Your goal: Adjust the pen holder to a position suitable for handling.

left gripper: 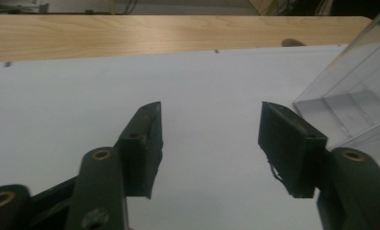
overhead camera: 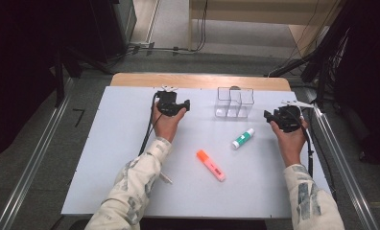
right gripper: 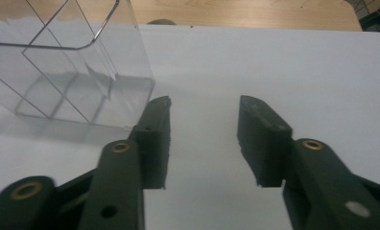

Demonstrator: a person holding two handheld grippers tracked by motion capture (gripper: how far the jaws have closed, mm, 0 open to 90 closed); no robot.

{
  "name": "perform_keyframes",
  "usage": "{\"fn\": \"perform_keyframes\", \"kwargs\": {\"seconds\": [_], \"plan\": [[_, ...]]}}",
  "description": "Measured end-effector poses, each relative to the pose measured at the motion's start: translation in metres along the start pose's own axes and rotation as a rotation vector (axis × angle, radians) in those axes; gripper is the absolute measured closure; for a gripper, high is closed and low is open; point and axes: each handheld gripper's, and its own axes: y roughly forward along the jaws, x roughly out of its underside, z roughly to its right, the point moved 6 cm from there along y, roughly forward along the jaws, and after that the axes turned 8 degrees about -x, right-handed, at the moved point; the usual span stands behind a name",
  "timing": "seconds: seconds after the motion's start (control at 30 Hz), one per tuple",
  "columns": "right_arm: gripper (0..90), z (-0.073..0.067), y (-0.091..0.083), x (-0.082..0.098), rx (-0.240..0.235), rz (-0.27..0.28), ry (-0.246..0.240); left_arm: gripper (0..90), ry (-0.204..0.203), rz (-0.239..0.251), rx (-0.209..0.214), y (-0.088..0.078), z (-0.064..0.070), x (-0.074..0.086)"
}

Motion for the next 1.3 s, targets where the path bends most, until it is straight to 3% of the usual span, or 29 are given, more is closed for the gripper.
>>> {"fn": "perform_keyframes", "kwargs": {"seconds": [0.1, 0.23, 0.5, 0.83, 0.97, 1.3], "plan": [[66.5, -0.003, 0.008, -0.005, -0.016, 0.009, 0.0, 54.2, 0.018, 0.024, 0.003, 0.006, 0.012, -0.005], [76.0, -0.01, 0.019, -0.009, -0.031, -0.009, -0.014, 68.5, 0.003, 0.048, 0.033, 0.011, 0.03, -0.008], [85.0, -0.021, 0.038, -0.013, -0.035, -0.026, -0.025, 90.0, 0.013, -0.007, 0.098, 0.029, 0.056, -0.006], [87.8, -0.021, 0.051, -0.014, -0.035, -0.035, 0.001, 90.0, 0.041, -0.013, 0.107, 0.041, 0.074, -0.008], [87.8, -0.023, 0.053, -0.016, -0.049, -0.035, -0.011, 90.0, 0.07, -0.013, 0.115, 0.043, 0.081, -0.011], [87.9, -0.025, 0.059, -0.018, -0.067, -0.042, -0.036, 90.0, 0.096, -0.016, 0.13, 0.044, 0.088, -0.013]]}}
